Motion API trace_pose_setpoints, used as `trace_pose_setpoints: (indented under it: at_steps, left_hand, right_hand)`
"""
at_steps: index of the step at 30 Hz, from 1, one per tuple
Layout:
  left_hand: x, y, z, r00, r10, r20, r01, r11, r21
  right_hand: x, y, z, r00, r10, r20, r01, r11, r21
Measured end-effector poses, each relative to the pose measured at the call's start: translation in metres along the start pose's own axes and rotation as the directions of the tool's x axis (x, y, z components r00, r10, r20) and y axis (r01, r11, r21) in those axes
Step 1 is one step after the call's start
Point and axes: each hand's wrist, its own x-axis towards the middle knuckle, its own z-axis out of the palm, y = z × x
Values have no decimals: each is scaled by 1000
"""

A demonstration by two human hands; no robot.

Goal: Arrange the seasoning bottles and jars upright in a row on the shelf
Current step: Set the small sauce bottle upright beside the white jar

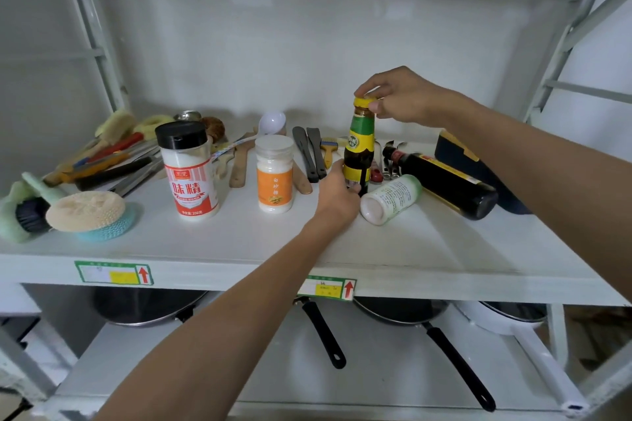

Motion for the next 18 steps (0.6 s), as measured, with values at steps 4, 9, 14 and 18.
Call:
trace_pose_setpoints:
  at_steps: [4,9,14,18]
  left_hand:
    - [5,-2,-1,1000,0,-15,0,1000,10]
    - [-3,-5,-1,1000,-3,-29,3,1000,-2]
    - [-11,-9,-7,995,-4,-99,5,1000,11]
    - [-19,-12,-15,993,-6,-115,12,999,49]
  right_hand:
    - [-2,-8,-2,999,-46,8,46,998,-47]
    - [-4,-9,2,993,-106,-50,105,994,-20]
    - [-5,-8,8,988,-143,-52,141,989,-43]
    - [-9,-11,15,989,-131,-67,132,991,6]
